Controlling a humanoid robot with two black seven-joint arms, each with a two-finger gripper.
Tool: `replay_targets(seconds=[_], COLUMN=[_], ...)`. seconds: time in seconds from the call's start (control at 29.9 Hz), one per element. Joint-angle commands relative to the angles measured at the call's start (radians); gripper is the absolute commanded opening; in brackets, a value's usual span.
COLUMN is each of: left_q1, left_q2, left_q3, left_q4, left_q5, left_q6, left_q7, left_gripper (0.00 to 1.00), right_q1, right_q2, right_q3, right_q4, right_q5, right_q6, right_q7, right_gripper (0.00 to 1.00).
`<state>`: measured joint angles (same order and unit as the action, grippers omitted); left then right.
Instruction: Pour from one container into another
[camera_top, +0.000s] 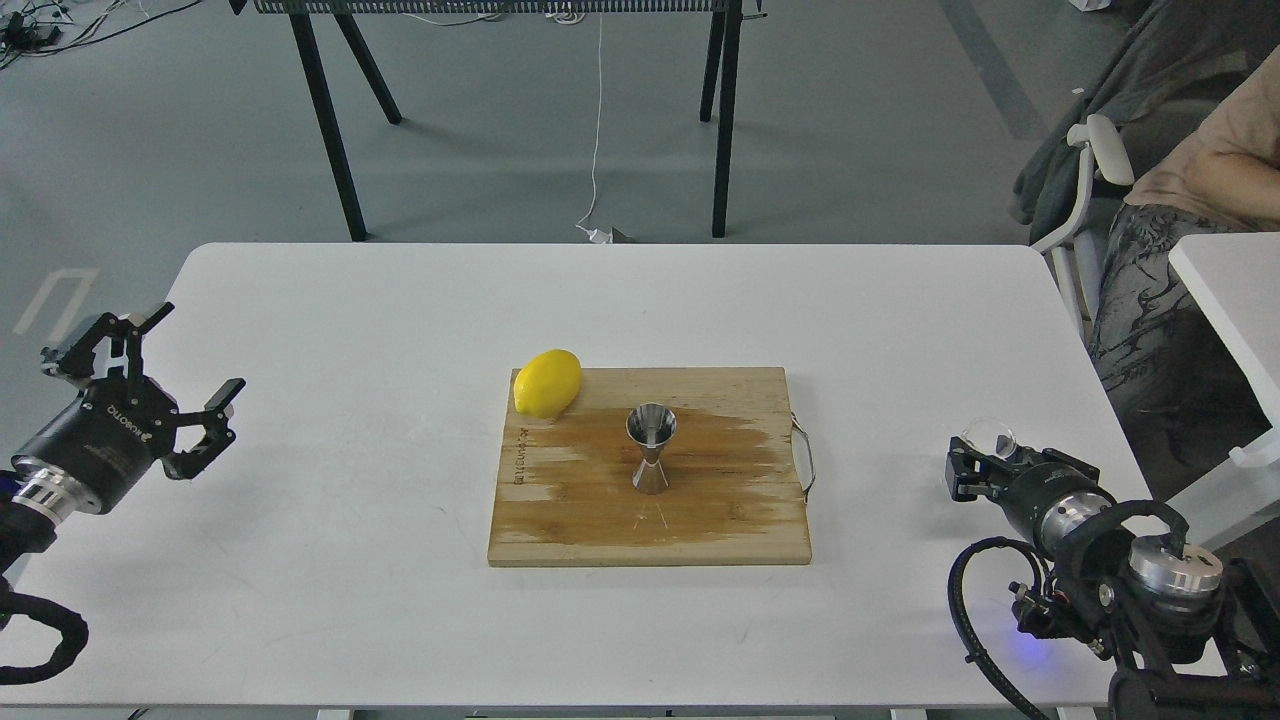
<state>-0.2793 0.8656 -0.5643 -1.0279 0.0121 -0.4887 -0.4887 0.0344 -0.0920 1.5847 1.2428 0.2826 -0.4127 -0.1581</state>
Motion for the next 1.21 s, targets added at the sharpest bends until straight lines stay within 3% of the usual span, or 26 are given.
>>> replay_targets(seconds=[0.0,0.27,0.44,0.6,0.9,1.17], left_q1=[0.000,0.002,0.002,0.002,0.002,0.002], left_q2=[0.000,0.000,0.000,0.000,0.000,0.000], left_q3=[0.000,0.000,0.000,0.000,0.000,0.000], left_q4=[0.000,0.002,0.002,0.002,0.002,0.002], left_q5=[0.000,0.000,0.000,0.000,0.000,0.000], left_q6=[0.000,0.000,0.000,0.000,0.000,0.000], left_q7=[0.000,0.000,0.000,0.000,0.000,0.000], left_gripper=[1.00,1.00,1.00,1.00,1.00,1.00], right_q1=[-0.004,-0.005,-0.005,-0.004,-0.004,-0.005], right_q2=[0.000,0.000,0.000,0.000,0.000,-0.002], right_q3=[-0.008,-0.028,-0.028,-0.028,-0.029,-0.028], right_q4=[-0.005,-0.006,-0.006,-0.009,-0.008,0.003], right_q5=[0.000,0.000,-0.002,-0.002,-0.002,0.000], right_q6=[-0.001,0.000,-0.001,0.000,-0.001,-0.003], right_q7=[0.000,0.000,0.000,0.000,0.000,-0.001], right_gripper=[0.32,0.38,0.51,0.57,0.81,0.89])
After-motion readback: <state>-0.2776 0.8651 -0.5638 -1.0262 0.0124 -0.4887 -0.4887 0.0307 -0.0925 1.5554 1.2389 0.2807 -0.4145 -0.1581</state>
